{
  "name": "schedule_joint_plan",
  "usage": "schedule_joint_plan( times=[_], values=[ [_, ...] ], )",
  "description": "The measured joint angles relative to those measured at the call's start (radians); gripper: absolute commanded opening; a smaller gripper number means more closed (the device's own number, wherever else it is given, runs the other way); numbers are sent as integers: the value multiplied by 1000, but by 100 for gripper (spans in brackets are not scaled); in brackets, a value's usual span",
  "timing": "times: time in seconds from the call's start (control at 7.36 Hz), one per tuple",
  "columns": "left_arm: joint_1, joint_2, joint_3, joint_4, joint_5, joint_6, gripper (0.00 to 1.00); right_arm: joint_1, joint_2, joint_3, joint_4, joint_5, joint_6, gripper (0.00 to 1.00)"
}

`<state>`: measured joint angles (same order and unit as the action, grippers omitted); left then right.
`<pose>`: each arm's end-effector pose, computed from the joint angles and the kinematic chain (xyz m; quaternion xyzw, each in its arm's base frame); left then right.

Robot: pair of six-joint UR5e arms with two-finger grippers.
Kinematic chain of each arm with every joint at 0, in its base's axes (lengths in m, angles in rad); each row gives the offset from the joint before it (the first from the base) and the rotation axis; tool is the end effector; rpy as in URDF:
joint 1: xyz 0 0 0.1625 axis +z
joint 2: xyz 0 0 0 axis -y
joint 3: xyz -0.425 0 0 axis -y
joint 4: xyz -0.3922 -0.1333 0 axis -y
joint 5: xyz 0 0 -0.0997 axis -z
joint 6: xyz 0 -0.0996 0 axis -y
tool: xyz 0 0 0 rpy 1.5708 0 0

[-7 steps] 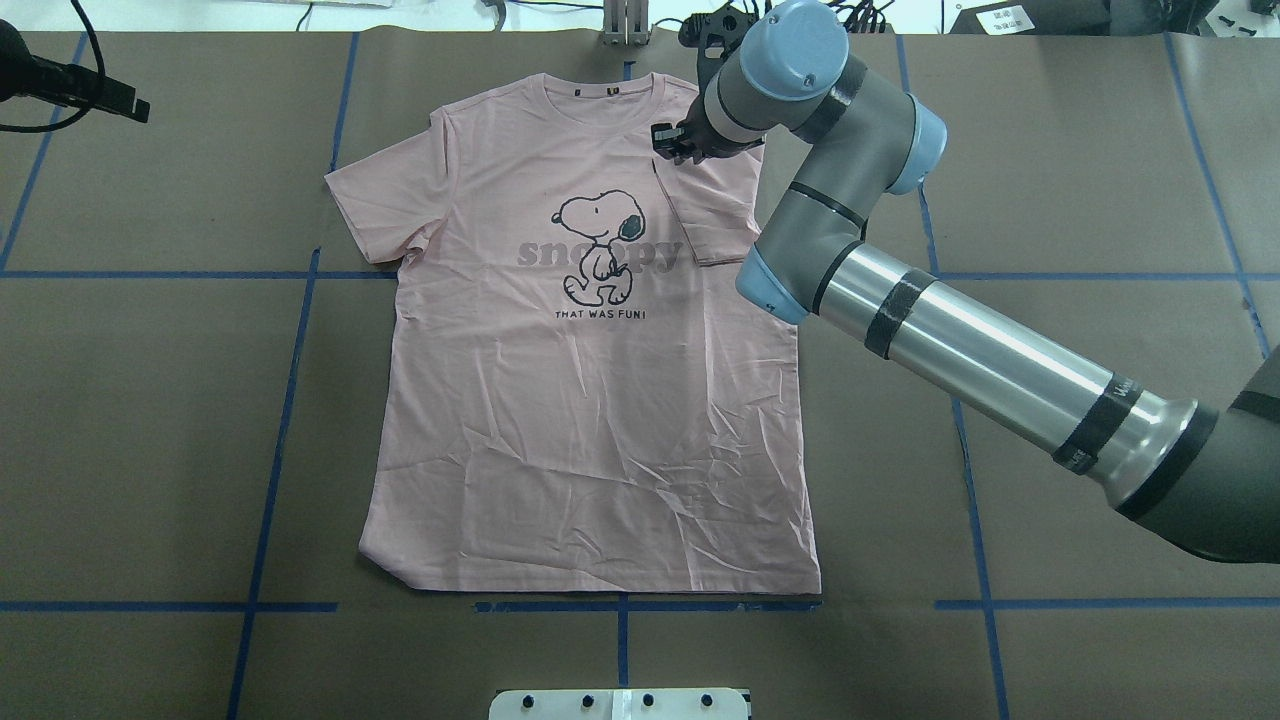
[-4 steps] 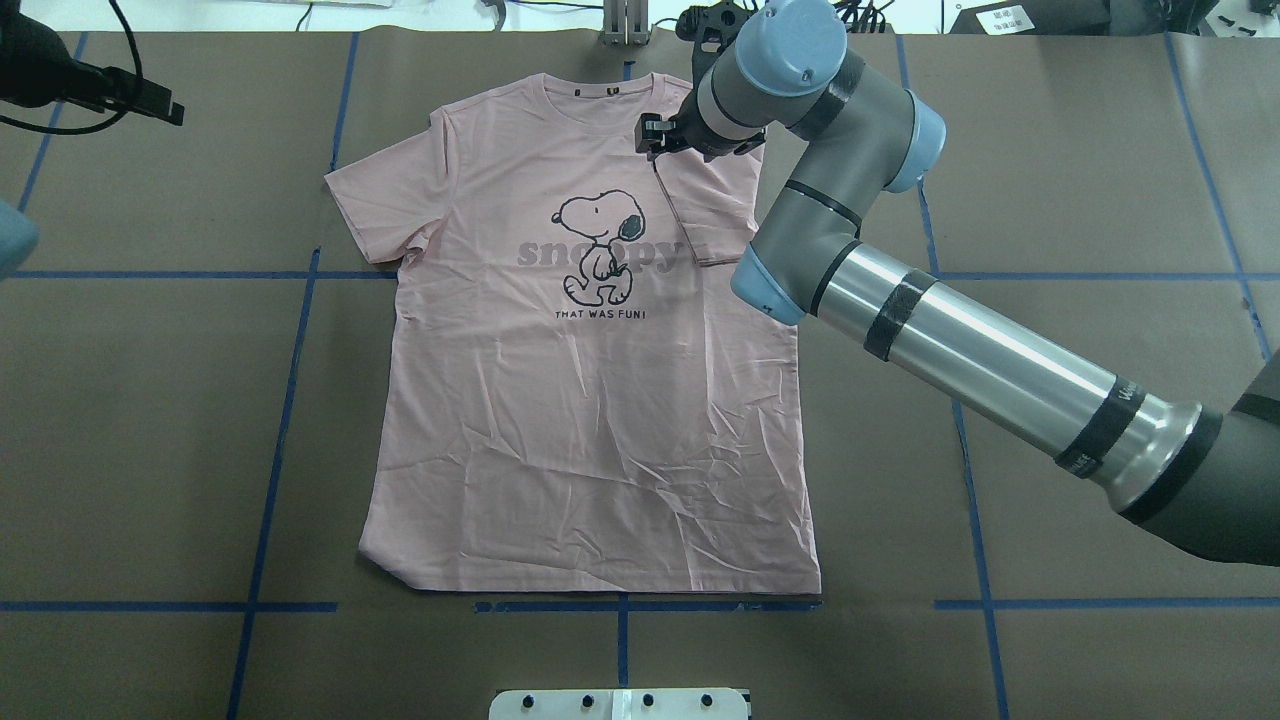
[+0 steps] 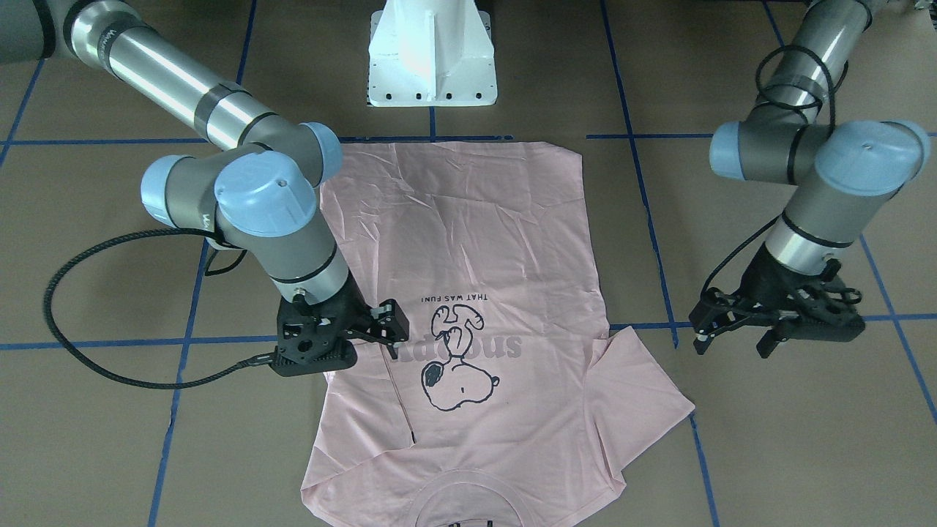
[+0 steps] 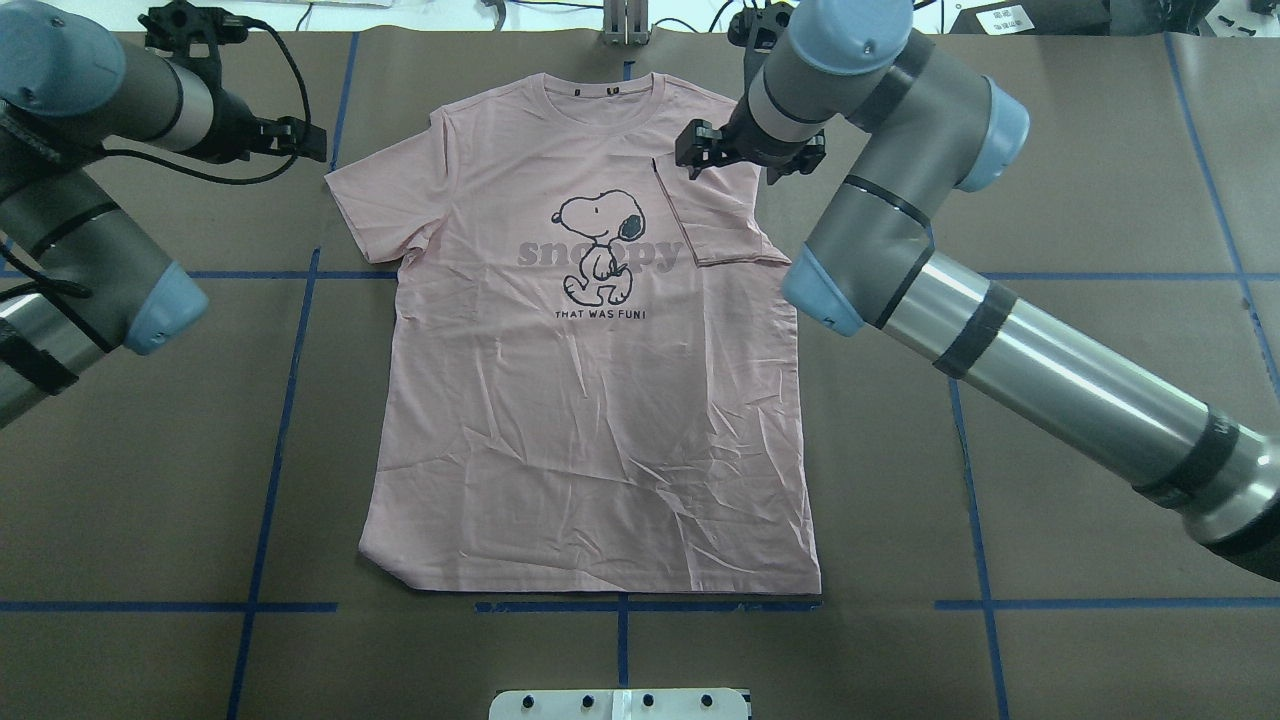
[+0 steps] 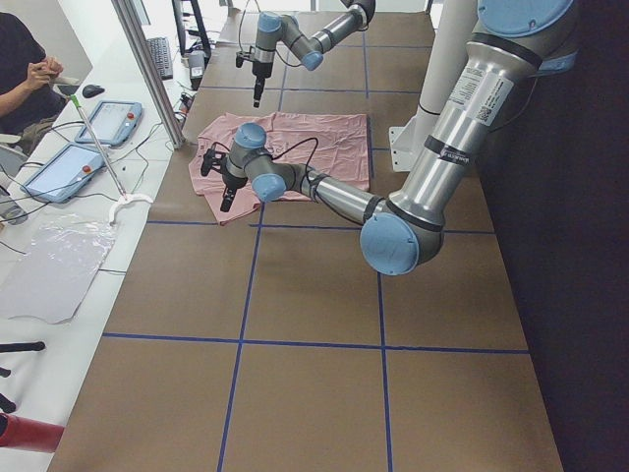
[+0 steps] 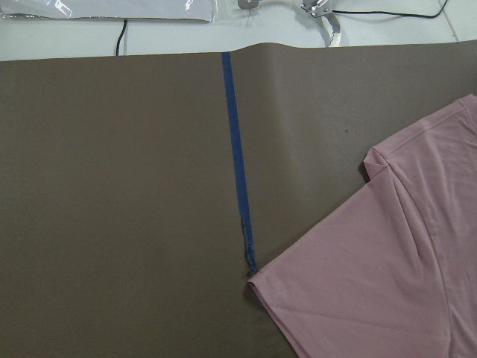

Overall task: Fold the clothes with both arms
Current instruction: 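Release the sleeve and raise the right gripper while the left arm approaches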

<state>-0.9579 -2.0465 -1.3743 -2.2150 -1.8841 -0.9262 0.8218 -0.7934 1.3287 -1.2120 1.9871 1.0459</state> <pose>0.3230 -0.6376 0.4098 0.2188 0.4065 -0.0693 0.8843 -0.4554 -0.6265 0.2447 0.1181 -0.4469 0.0421 0.8858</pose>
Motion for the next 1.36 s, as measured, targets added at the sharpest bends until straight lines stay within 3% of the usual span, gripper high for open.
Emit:
schedule_joint_plan(
  times=[0.54,0.95,1.22,1.36],
  values=[
    [66,-84,231,-151,127,-39,100,99,-101,75,-13,134,-68,100],
    [81,-118,320,-211,142,-41,94,113,-109,77,-12,149,-76,100],
    [83,-136,352,-218,143,-42,82,113,-109,77,-11,147,-76,100],
    [83,-140,359,-218,143,-42,62,113,-109,76,-11,146,-76,100]
  ],
)
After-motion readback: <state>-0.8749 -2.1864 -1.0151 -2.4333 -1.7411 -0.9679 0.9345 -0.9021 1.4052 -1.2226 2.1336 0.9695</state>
